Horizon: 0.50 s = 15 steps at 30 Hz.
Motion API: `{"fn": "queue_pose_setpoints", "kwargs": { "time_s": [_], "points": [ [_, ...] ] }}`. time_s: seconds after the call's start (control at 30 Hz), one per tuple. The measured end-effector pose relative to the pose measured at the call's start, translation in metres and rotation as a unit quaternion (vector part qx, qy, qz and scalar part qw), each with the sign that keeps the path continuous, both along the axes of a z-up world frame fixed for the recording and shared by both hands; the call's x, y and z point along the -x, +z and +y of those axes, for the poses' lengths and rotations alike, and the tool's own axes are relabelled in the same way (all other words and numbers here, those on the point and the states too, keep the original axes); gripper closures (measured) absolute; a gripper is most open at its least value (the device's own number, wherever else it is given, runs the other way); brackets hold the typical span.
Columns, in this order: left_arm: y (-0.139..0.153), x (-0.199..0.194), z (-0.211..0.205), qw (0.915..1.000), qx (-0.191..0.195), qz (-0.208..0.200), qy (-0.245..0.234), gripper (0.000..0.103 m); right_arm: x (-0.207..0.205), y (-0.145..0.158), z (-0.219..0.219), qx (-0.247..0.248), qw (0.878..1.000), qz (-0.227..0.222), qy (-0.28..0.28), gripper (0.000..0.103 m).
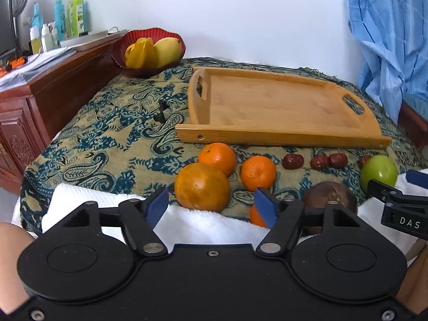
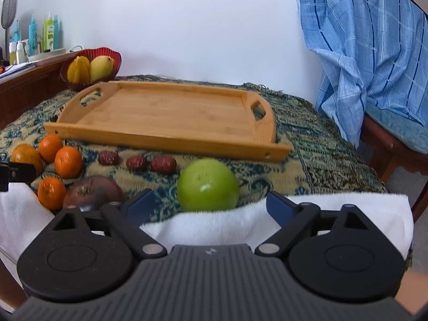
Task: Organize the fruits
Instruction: 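Grasp the large orange with the left tool while the right tool grasps the green apple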
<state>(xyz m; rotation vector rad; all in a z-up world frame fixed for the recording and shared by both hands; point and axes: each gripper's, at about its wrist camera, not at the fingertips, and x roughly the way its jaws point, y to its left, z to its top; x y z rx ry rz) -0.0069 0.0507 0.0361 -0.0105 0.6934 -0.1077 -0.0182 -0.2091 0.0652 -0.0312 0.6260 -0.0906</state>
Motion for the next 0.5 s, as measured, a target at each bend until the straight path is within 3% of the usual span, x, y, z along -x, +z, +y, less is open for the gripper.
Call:
{"fn": "queue_pose_setpoints", "kwargs": {
  "time_s": [0.07, 0.33, 0.5],
  "points": [
    [-0.002, -0.004, 0.004, 1.0, 0.005, 0.005, 0.002, 0.045, -0.003, 0.0, 0.001, 0.0, 1.0, 0.004, 0.002, 0.02],
    [-0.012, -0.013, 0.005, 1.0, -0.003, 0.004, -0.004, 0.045, -0.009, -0.005, 0.005, 0.003, 1.0, 0.014, 0.0, 0.04],
    [-0.021, -0.021, 0.007, 0.9998, 0.007, 0.018, 0.001, 0.047, -0.013, -0.006, 0.004, 0.004, 1.0, 0.014, -0.001, 0.041]
  ]
}}
